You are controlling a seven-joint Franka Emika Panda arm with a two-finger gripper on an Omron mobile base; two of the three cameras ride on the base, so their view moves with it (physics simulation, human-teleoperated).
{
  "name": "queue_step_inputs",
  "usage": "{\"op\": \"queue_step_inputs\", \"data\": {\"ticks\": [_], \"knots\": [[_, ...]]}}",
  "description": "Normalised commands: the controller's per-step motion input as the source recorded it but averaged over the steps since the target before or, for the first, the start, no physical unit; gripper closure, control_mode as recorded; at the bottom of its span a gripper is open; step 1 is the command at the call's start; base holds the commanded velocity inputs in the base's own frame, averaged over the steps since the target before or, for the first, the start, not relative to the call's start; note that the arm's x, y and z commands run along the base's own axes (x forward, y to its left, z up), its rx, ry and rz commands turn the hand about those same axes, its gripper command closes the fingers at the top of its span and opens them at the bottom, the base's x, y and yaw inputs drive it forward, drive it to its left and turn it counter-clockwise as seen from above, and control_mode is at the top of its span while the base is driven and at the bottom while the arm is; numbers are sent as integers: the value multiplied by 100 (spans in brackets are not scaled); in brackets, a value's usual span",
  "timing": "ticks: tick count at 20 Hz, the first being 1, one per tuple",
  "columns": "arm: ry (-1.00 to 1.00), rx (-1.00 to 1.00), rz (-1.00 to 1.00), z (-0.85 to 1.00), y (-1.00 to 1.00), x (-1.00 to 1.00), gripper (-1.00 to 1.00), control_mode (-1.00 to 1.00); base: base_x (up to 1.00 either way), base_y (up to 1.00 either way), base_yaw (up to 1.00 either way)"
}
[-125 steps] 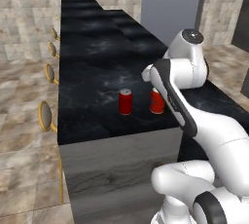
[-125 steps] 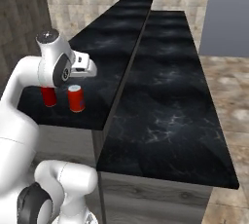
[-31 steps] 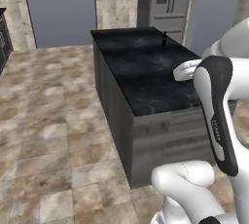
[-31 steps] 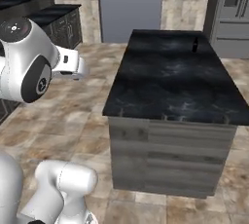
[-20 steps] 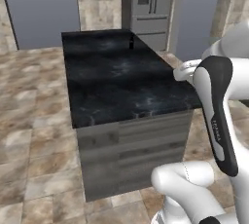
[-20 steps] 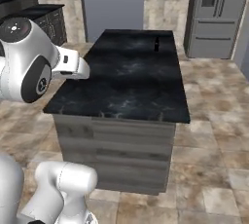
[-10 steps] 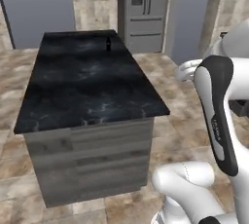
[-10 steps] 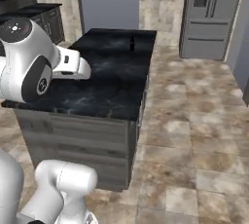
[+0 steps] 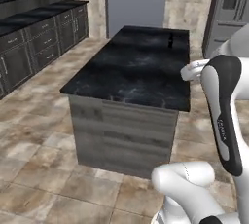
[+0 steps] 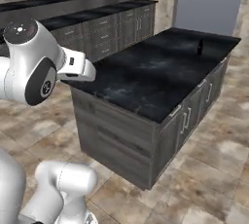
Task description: Move the drinks to the dining counter.
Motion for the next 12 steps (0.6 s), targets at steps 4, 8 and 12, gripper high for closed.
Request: {"op": "queue_step_inputs", "data": {"ticks": [4,8,12], "knots": [[0,0,0,0,0,0,-100,100,-25,-4,100],[0,0,0,0,0,0,-100,100,-4,-14,100],[0,0,0,0,0,0,-100,100,-42,-87,45]]}}
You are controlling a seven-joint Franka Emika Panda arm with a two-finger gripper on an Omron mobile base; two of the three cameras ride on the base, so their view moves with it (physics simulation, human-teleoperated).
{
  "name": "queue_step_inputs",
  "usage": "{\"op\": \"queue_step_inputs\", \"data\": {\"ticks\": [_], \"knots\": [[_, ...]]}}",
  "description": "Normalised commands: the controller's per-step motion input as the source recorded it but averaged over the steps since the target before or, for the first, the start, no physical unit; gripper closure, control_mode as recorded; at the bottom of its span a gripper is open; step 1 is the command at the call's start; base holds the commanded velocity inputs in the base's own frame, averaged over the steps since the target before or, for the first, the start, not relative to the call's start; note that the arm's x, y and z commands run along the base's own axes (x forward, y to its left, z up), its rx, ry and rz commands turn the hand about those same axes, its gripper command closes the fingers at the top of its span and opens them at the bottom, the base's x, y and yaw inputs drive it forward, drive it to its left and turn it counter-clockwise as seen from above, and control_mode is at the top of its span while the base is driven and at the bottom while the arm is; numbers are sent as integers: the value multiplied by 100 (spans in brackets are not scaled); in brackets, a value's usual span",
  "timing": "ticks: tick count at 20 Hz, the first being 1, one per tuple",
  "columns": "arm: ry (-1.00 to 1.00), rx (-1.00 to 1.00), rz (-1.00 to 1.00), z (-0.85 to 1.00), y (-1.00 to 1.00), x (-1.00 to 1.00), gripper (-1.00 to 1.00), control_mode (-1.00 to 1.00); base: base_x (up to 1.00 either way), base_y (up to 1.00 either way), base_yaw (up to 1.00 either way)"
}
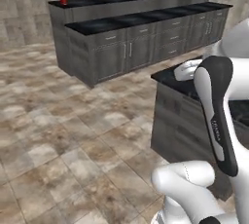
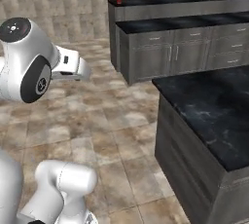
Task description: Move the drinks to the dining counter.
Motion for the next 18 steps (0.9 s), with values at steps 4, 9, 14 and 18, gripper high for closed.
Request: {"op": "queue_step_inputs", "data": {"ticks": [4,9,14,18], "knots": [[0,0,0,0,0,0,-100,100,-44,-100,0],[0,0,0,0,0,0,-100,100,-51,-100,0],[0,0,0,0,0,0,-100,100,19,-100,14],[0,0,0,0,0,0,-100,100,29,-100,34]]}}
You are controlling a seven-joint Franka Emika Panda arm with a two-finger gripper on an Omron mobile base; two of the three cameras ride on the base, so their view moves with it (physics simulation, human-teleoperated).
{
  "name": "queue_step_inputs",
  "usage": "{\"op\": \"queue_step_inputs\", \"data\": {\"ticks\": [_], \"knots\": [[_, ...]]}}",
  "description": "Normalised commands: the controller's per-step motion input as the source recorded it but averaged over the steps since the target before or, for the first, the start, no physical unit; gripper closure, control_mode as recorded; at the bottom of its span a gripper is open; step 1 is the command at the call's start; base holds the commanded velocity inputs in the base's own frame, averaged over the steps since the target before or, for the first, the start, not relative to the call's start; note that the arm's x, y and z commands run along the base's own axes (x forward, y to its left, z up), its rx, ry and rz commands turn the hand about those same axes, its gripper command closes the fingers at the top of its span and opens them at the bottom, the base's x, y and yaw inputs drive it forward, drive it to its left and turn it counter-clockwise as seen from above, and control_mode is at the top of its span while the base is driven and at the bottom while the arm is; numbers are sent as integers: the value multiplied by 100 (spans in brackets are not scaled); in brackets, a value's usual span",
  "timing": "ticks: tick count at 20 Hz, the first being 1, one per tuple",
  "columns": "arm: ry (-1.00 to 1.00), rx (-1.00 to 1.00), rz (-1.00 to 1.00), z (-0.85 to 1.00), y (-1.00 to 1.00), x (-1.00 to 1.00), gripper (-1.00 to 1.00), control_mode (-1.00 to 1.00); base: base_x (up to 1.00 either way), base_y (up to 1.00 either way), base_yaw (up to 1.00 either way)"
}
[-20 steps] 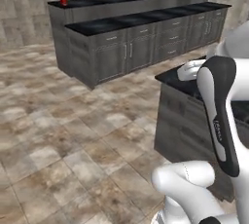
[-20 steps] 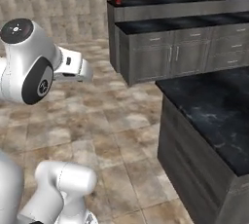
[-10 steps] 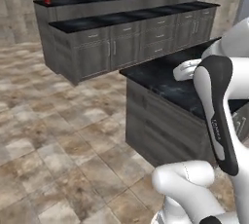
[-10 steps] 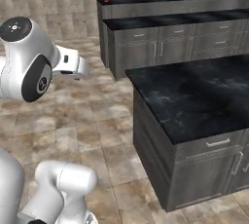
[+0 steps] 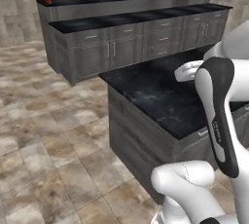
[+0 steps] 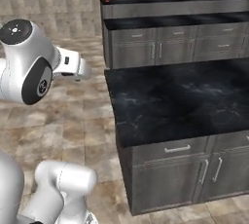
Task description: Move the drinks to the dining counter.
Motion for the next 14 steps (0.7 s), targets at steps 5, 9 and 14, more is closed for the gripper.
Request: {"op": "queue_step_inputs", "data": {"ticks": [5,9,14], "knots": [[0,0,0,0,0,0,-100,100,24,-100,30],[0,0,0,0,0,0,-100,100,7,-100,22],[0,0,0,0,0,0,-100,100,3,-100,23]]}}
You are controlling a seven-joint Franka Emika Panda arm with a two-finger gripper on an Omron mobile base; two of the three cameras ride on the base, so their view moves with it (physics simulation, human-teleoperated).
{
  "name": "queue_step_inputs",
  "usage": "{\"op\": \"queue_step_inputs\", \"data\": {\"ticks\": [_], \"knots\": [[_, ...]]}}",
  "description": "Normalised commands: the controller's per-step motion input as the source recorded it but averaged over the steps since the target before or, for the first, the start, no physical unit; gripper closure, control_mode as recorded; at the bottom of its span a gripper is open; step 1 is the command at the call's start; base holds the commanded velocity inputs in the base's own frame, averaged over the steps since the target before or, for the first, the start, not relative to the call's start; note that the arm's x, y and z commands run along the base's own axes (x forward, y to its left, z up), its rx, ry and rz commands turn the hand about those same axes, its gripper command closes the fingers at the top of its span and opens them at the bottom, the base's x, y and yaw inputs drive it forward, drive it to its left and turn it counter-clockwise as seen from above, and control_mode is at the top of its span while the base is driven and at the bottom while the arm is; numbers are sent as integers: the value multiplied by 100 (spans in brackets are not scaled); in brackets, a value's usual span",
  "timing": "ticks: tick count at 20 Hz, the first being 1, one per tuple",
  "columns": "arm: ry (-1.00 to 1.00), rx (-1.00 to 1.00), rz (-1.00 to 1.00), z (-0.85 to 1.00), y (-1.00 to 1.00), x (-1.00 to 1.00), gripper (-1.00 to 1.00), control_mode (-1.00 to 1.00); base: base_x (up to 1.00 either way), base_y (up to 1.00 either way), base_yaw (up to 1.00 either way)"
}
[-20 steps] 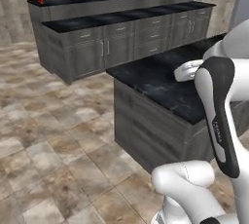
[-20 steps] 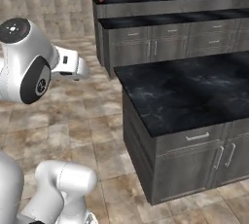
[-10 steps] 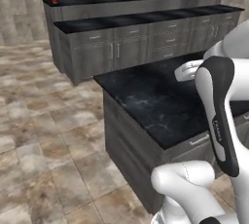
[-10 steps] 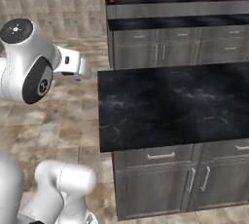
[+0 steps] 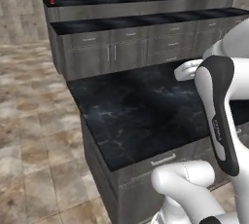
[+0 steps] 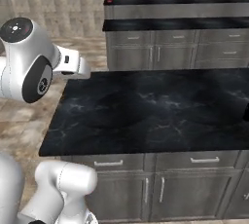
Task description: Move the drinks to the dining counter.
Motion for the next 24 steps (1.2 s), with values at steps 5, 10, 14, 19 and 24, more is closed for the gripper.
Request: {"op": "queue_step_inputs", "data": {"ticks": [5,10,14,19,24], "knots": [[0,0,0,0,0,0,-100,100,0,-100,26],[0,0,0,0,0,0,-100,100,-2,-100,28],[0,0,0,0,0,0,-100,100,-6,-100,19],[0,0,0,0,0,0,-100,100,0,-100,15],[0,0,0,0,0,0,-100,100,43,-84,10]]}}
